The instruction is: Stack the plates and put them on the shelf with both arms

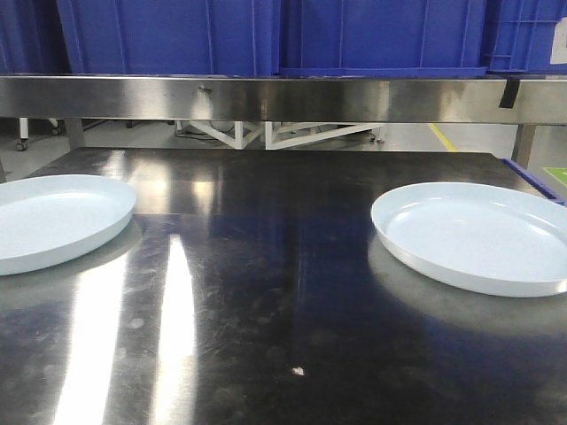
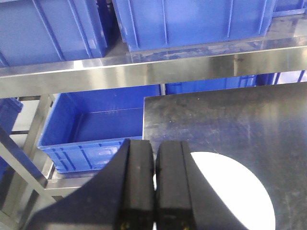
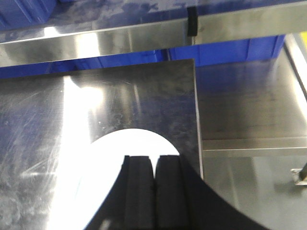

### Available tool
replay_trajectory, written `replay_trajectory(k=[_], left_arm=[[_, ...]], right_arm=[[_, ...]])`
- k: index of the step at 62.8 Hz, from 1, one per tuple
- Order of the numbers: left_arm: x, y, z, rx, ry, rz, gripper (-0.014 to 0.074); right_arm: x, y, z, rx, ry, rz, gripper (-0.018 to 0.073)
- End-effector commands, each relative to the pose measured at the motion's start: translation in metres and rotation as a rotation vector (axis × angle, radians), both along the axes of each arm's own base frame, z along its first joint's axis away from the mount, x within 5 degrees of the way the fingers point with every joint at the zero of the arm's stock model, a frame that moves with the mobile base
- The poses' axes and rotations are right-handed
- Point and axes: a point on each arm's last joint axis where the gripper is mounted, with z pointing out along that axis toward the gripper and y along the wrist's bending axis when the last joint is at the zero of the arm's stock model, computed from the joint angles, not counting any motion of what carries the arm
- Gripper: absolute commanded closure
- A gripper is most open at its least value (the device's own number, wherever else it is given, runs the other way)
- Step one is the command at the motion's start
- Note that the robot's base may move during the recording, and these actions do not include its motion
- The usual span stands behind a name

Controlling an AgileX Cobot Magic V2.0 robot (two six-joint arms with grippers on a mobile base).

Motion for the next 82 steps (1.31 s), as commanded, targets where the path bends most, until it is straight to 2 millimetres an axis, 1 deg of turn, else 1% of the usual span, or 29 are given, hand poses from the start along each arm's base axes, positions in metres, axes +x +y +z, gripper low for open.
replay_trajectory(k=[1, 13, 24, 27, 29, 31, 32, 35, 36, 39, 40, 42, 43, 46, 51, 58, 72, 82], left_arm=[[-0.001, -0.002, 0.018, -0.044, -0.104, -0.015, 0.0505], [-0.003, -0.004, 0.013, -0.103, -0.031, -0.015, 0.0505], [-0.004, -0.004, 0.011, -0.105, -0.007, -0.013, 0.0505], [-0.004, -0.004, 0.011, -0.105, -0.007, -0.013, 0.0505], [-0.003, -0.004, 0.009, -0.092, 0.006, -0.013, 0.0494], [-0.002, -0.004, 0.007, -0.074, 0.026, -0.017, 0.0468], [-0.001, -0.004, 0.005, -0.051, 0.036, -0.023, 0.0449], [0.003, -0.004, -0.001, -0.002, 0.086, -0.027, 0.036], [0.005, -0.003, -0.003, 0.01, 0.104, -0.024, 0.0314], [0.01, -0.004, -0.011, 0.016, 0.166, -0.018, 0.0198], [0.011, -0.004, -0.013, 0.011, 0.182, -0.013, 0.0151], [0.016, -0.004, -0.018, -0.001, 0.214, -0.004, 0.0095], [0.017, -0.005, -0.02, -0.017, 0.229, 0.006, 0.0063], [0.024, -0.006, -0.026, -0.046, 0.265, 0.025, 0.0031], [0.037, -0.008, -0.037, -0.077, 0.316, 0.049, 0.0035], [0.056, -0.009, -0.054, -0.108, 0.378, 0.084, 0.0035], [0.096, 0.002, -0.09, -0.123, 0.468, 0.156, 0.0035], [0.121, 0.009, -0.1, -0.128, 0.503, 0.19, 0.0035]], right_arm=[[0.012, 0.0, 0.02, 0.02, -0.142, -0.014, 0.0511], [0.033, -0.001, 0.013, 0.028, -0.138, -0.028, 0.0511], [0.035, -0.001, 0.009, 0.035, -0.108, -0.025, 0.051], [0.036, -0.001, 0.008, 0.034, -0.104, -0.025, 0.0492], [0.036, -0.001, 0.008, 0.034, -0.102, -0.025, 0.0449], [0.036, -0.001, 0.007, 0.034, -0.095, -0.024, 0.0381], [0.036, -0.001, 0.007, 0.034, -0.092, -0.023, 0.0329], [0.036, -0.001, 0.007, 0.034, -0.087, -0.022, 0.0207], [0.036, -0.001, 0.006, 0.034, -0.083, -0.022, 0.0143], [0.035, 0.0, 0.006, 0.034, -0.072, -0.02, 0.0015], [0.035, 0.0, 0.005, 0.034, -0.069, -0.019, -0.0014], [0.035, 0.0, 0.005, 0.034, -0.061, -0.018, -0.0069], [0.035, 0.0, 0.004, 0.034, -0.058, -0.017, -0.0075], [0.034, 0.0, 0.004, 0.034, -0.049, -0.016, -0.0051], [0.034, 0.0, 0.003, 0.034, -0.037, -0.014, -0.0032], [0.034, 0.0, 0.002, 0.034, -0.029, -0.012, -0.0032], [0.033, 0.0, 0.001, 0.034, -0.023, -0.011, -0.0032], [0.033, 0.0, 0.002, 0.034, -0.026, -0.012, -0.0032]])
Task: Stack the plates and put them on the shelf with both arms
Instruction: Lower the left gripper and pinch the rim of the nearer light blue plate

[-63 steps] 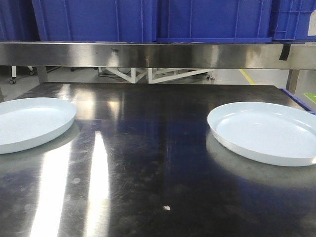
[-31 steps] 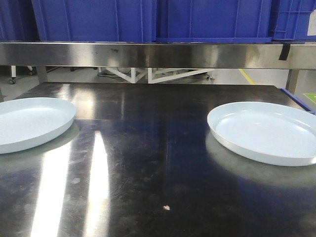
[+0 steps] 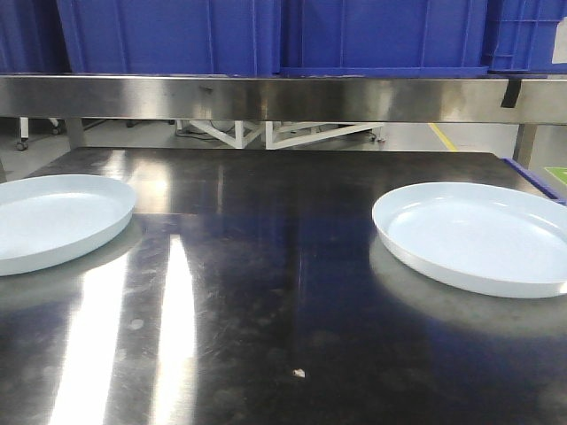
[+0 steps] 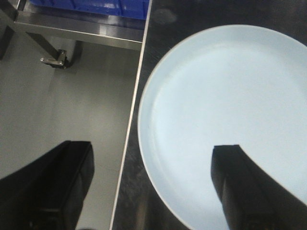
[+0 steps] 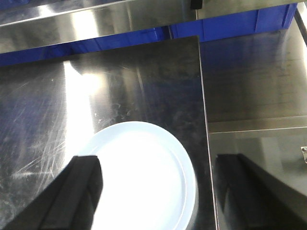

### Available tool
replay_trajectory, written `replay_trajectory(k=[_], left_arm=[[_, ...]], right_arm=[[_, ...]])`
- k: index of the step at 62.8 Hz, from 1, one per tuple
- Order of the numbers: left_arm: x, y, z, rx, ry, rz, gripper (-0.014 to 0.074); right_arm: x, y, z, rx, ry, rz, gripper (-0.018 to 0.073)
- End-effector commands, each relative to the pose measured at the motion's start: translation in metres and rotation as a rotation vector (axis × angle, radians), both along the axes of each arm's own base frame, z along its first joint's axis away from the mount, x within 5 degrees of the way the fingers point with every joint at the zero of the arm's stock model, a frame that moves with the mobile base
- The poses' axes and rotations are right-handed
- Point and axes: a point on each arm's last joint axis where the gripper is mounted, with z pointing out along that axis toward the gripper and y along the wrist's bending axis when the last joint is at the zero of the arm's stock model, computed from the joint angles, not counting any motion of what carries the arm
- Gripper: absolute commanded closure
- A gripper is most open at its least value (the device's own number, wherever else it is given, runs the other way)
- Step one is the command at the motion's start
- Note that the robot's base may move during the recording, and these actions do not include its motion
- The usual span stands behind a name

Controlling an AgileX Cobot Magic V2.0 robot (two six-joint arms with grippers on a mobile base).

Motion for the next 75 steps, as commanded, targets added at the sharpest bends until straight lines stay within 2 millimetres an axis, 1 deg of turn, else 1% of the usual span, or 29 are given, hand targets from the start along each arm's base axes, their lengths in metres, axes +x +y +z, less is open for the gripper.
replay_trajectory(k=[1, 11, 23, 37, 46, 57, 61, 64, 66, 68, 69, 73, 74, 75], left_arm=[[0.018, 0.002, 0.015, -0.008, -0.098, 0.013, 0.0035], [0.041, 0.002, 0.001, -0.003, -0.051, 0.016, 0.0035], [0.058, 0.002, -0.015, 0.003, -0.006, 0.014, 0.0035], [0.066, 0.001, -0.036, 0.008, 0.053, 0.013, 0.0035], [0.069, 0.001, -0.046, 0.009, 0.082, 0.013, 0.0035], [0.071, 0.001, -0.05, 0.013, 0.086, 0.01, 0.0038], [0.071, 0.001, -0.049, 0.012, 0.081, 0.01, 0.0088], [0.072, 0.001, -0.049, 0.014, 0.079, 0.009, 0.0153], [0.072, 0.001, -0.049, 0.016, 0.079, 0.008, 0.0226], [0.072, 0.002, -0.049, 0.017, 0.079, 0.007, 0.0315], [0.072, 0.002, -0.049, 0.02, 0.079, 0.006, 0.0374], [0.072, 0.002, -0.049, 0.032, 0.078, 0.0, 0.0528], [0.072, 0.002, -0.049, 0.032, 0.078, -0.001, 0.0526], [0.072, 0.002, -0.049, 0.035, 0.08, -0.002, 0.05]], right_arm=[[0.002, 0.0, 0.02, 0.0, -0.115, -0.008, -0.0032], [0.002, -0.001, 0.02, 0.0, -0.121, -0.009, -0.0032], [0.002, -0.001, 0.02, 0.0, -0.121, -0.009, -0.0032], [0.002, 0.0, 0.02, 0.0, -0.117, -0.008, -0.0032], [0.002, 0.0, 0.02, 0.001, -0.114, -0.008, -0.0032], [0.002, 0.0, 0.02, 0.001, -0.112, -0.007, -0.0032], [0.002, 0.0, 0.02, 0.001, -0.112, -0.007, -0.0032], [0.002, 0.0, 0.02, 0.001, -0.112, -0.007, -0.0032], [0.002, 0.0, 0.02, 0.001, -0.112, -0.007, -0.0032], [0.002, 0.0, 0.02, 0.001, -0.113, -0.007, -0.0032], [0.002, 0.0, 0.02, 0.001, -0.113, -0.007, -0.0032], [0.002, 0.0, 0.02, 0.001, -0.114, -0.008, -0.0032], [0.002, 0.0, 0.02, 0.001, -0.114, -0.008, -0.0032], [0.002, 0.0, 0.02, 0.001, -0.114, -0.008, -0.0032]])
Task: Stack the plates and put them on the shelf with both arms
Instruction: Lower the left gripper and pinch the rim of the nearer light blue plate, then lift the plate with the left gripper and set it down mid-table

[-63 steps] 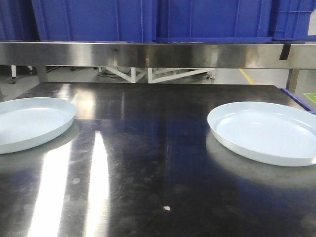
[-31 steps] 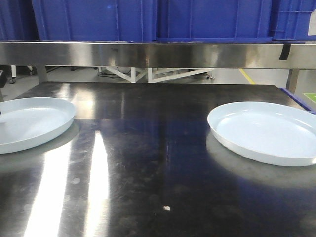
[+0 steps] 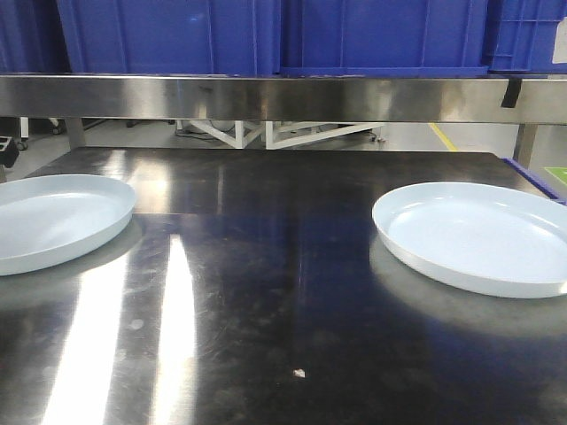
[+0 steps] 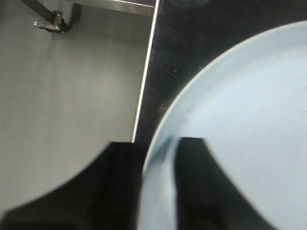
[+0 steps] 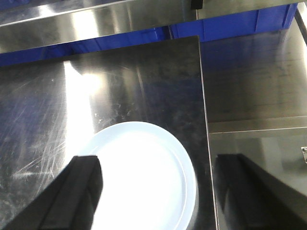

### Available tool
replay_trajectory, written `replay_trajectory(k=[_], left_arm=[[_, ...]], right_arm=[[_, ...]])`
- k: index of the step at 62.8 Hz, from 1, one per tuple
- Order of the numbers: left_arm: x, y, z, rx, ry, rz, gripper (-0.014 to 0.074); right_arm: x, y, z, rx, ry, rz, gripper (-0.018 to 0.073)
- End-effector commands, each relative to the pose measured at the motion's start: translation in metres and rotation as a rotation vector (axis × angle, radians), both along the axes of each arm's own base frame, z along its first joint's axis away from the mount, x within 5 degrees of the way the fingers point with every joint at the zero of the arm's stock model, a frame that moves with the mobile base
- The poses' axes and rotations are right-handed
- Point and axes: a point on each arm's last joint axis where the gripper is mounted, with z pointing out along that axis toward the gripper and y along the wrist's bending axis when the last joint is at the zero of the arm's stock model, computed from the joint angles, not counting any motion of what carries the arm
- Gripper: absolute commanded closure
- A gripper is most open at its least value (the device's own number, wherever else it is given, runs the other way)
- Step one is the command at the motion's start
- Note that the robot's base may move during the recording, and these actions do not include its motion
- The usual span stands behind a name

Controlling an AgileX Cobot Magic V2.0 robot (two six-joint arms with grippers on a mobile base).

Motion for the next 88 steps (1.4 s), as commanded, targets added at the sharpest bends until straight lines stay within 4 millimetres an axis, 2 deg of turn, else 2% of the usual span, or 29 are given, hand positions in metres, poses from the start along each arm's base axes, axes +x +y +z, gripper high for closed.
replay_trajectory(k=[1, 10, 21, 31, 38, 43, 53, 60, 71, 88], left_arm=[[0.005, 0.001, 0.021, 0.007, -0.092, -0.004, 0.0489], [0.005, 0.0, 0.028, -0.013, -0.07, 0.017, 0.0505], [0.012, -0.015, 0.065, -0.081, -0.116, 0.014, 0.0505], [0.016, -0.054, 0.106, -0.133, -0.182, -0.109, 0.0505], [0.014, -0.089, 0.127, -0.161, -0.23, -0.204, 0.0505], [0.008, -0.115, 0.136, -0.175, -0.257, -0.274, 0.0505], [-0.008, -0.161, 0.136, -0.198, -0.269, -0.402, 0.0505], [-0.013, -0.18, 0.128, -0.198, -0.249, -0.452, 0.0505], [-0.01, -0.187, 0.117, -0.191, -0.22, -0.461, 0.0505], [-0.009, -0.186, 0.115, -0.176, -0.216, -0.465, 0.0504]], right_arm=[[0.002, 0.0, 0.02, 0.001, -0.114, -0.008, -0.0032], [0.002, 0.0, 0.02, 0.006, -0.114, -0.008, -0.0032], [0.002, 0.0, 0.02, 0.025, -0.116, -0.009, -0.0032], [0.002, 0.0, 0.02, 0.025, -0.116, -0.009, -0.0032], [0.002, 0.0, 0.02, 0.025, -0.116, -0.009, -0.0032], [0.002, 0.0, 0.02, 0.025, -0.116, -0.009, -0.0032], [0.002, 0.0, 0.02, 0.025, -0.117, -0.01, -0.0032], [0.002, 0.0, 0.02, 0.025, -0.117, -0.01, -0.0032], [0.002, 0.0, 0.02, 0.025, -0.114, -0.009, -0.0032], [0.002, 0.0, 0.02, 0.025, -0.114, -0.009, -0.0032]])
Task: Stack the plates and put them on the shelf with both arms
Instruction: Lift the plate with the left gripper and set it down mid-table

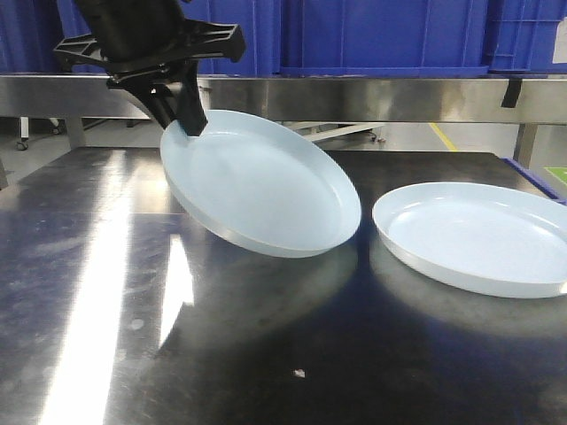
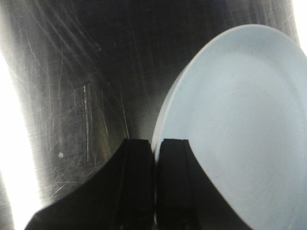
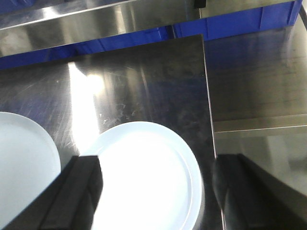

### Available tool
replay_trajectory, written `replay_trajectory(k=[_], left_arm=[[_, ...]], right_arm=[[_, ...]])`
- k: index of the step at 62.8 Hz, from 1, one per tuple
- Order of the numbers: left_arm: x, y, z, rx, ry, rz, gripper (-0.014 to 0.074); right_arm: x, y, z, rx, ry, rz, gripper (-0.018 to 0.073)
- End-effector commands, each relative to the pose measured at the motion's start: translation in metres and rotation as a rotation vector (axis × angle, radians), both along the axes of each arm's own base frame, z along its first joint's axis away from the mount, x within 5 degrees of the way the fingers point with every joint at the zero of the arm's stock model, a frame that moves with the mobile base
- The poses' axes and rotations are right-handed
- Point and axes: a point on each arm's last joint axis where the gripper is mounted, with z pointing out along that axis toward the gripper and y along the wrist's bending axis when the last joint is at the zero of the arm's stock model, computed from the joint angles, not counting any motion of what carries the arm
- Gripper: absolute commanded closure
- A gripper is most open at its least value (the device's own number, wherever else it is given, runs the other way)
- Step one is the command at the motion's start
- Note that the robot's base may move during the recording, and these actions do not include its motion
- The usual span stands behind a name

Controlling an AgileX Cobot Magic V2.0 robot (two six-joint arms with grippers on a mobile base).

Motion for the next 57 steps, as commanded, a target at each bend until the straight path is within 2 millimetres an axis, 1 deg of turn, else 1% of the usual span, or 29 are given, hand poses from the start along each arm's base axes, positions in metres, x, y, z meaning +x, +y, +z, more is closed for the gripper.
replay_trajectory(k=[1, 4, 8, 9, 10, 14, 18, 21, 24, 27, 31, 35, 36, 41, 45, 51, 57], left_arm=[[-0.002, -0.001, 0.031, -0.054, -0.117, -0.007, 0.0502], [-0.001, 0.0, 0.031, -0.036, -0.122, -0.011, 0.0476], [-0.001, 0.002, 0.03, -0.003, -0.127, -0.017, 0.0409], [-0.001, 0.003, 0.03, 0.004, -0.131, -0.019, 0.0374], [-0.001, 0.004, 0.03, 0.018, -0.131, -0.021, 0.0306], [-0.001, 0.006, 0.029, 0.035, -0.131, -0.012, 0.0162], [0.0, 0.007, 0.029, 0.046, -0.134, -0.007, 0.0079], [0.0, 0.007, 0.029, 0.054, -0.134, -0.008, 0.0055], [0.0, 0.007, 0.029, 0.058, -0.134, -0.008, 0.0065], [0.0, 0.008, 0.029, 0.068, -0.131, -0.01, 0.0094], [-0.001, 0.01, 0.028, 0.095, -0.131, -0.013, 0.0156], [0.0, 0.013, 0.032, 0.121, -0.139, -0.013, 0.0279], [0.001, 0.014, 0.034, 0.128, -0.138, -0.01, 0.0333], [0.001, 0.021, 0.047, 0.128, -0.157, 0.008, 0.053], [0.0, 0.025, 0.062, 0.097, -0.192, 0.03, 0.0481], [-0.006, 0.036, 0.092, 0.022, -0.274, 0.079, 0.0506], [-0.02, 0.05, 0.126, -0.064, -0.38, 0.108, 0.0505]], right_arm=[[0.002, -0.001, 0.02, 0.001, -0.114, -0.011, -0.0032], [0.002, -0.001, 0.02, 0.001, -0.114, -0.011, -0.0032], [0.002, -0.001, 0.02, 0.001, -0.114, -0.011, -0.0032], [0.002, -0.001, 0.02, 0.001, -0.114, -0.011, -0.0032], [0.002, -0.001, 0.02, 0.001, -0.114, -0.011, -0.0032], [0.002, -0.001, 0.02, 0.001, -0.114, -0.011, -0.0032], [0.002, -0.001, 0.02, 0.001, -0.112, -0.011, -0.0032], [0.002, -0.001, 0.02, 0.001, -0.111, -0.01, -0.0032], [0.002, -0.001, 0.019, 0.001, -0.11, -0.01, -0.0032], [0.002, -0.001, 0.019, 0.001, -0.108, -0.01, -0.0032], [0.002, -0.001, 0.019, 0.001, -0.106, -0.009, -0.0032], [0.002, -0.001, 0.019, 0.001, -0.106, -0.009, -0.0032], [0.002, -0.001, 0.019, 0.001, -0.106, -0.009, -0.0032], [0.002, -0.001, 0.019, 0.001, -0.106, -0.009, -0.0032], [0.002, -0.001, 0.019, 0.001, -0.106, -0.009, -0.0032], [0.002, -0.001, 0.019, 0.001, -0.106, -0.009, -0.0032], [0.003, -0.001, 0.018, 0.001, -0.102, -0.009, -0.0032]])
